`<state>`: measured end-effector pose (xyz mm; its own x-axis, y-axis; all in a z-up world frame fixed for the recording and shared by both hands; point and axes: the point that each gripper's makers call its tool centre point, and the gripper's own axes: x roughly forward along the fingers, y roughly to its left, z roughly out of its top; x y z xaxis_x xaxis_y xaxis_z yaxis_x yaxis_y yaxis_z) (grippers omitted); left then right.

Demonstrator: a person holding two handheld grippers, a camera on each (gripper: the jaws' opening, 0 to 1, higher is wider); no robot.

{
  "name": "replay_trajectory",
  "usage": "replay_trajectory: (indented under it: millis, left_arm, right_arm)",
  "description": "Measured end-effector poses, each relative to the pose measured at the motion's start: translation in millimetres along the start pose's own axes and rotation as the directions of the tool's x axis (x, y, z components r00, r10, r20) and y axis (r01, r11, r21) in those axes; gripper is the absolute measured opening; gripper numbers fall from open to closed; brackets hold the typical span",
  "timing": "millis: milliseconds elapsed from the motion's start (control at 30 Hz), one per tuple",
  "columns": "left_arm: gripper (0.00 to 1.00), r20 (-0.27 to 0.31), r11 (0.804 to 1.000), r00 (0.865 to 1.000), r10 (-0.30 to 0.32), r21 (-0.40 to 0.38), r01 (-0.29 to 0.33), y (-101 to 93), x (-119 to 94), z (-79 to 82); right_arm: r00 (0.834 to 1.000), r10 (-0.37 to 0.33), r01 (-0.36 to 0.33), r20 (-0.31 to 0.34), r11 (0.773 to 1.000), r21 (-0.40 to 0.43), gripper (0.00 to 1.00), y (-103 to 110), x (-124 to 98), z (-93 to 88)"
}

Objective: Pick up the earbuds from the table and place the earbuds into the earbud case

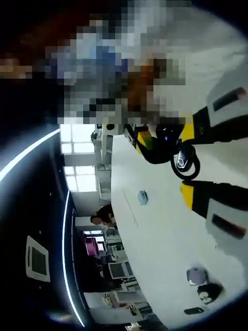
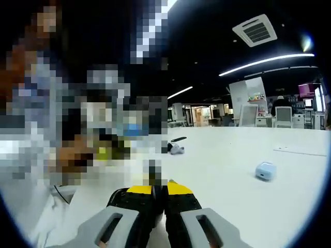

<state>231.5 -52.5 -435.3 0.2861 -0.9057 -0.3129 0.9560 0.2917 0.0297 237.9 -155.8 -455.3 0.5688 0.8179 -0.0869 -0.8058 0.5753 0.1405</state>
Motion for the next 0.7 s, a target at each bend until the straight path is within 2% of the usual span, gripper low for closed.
replay_trajectory:
  millis: [300, 400, 467, 533, 600, 700]
  left_arm:
    - [0.30, -0.052, 1.000, 0.998, -0.023, -0.010, 0.022, -23.5, 24.7, -4.8]
    - [0.30, -0.064, 1.000, 0.998, 0.024, -0.007, -0.024, -23.2, 30.9, -8.0]
    - [0.30, -0.064, 0.998, 0.997, 0.044, -0.033, -0.046, -23.5, 34.9, -9.0]
    - [0.30, -0.061, 0.994, 0.994, 0.088, -0.066, -0.092, -20.0, 38.6, -10.2]
    - [0.30, -0.060, 0.992, 0.993, 0.105, -0.071, -0.109, -19.9, 43.5, -12.1]
    - [0.29, -0.031, 0.980, 0.990, 0.134, -0.146, -0.138, -16.8, 52.8, -12.3]
  right_arm:
    - [1.000, -0.019, 0.019, -0.004, 1.000, -0.009, 0.06, 0.2, 0.3, 1.7]
    - [0.999, -0.052, 0.052, -0.015, 0.999, -0.001, 0.06, -4.1, 0.2, 0.3]
    - [0.997, -0.080, 0.080, -0.019, 0.997, 0.000, 0.06, -7.1, -0.1, 0.2]
    - [0.992, -0.120, 0.119, -0.028, 0.992, -0.032, 0.06, -10.7, -0.5, 0.3]
    - [0.989, -0.144, 0.143, -0.029, 0.989, -0.043, 0.06, -11.3, -0.2, 1.5]
    - [0.988, -0.157, 0.157, -0.012, 0.988, -0.010, 0.06, -11.4, 0.2, 3.9]
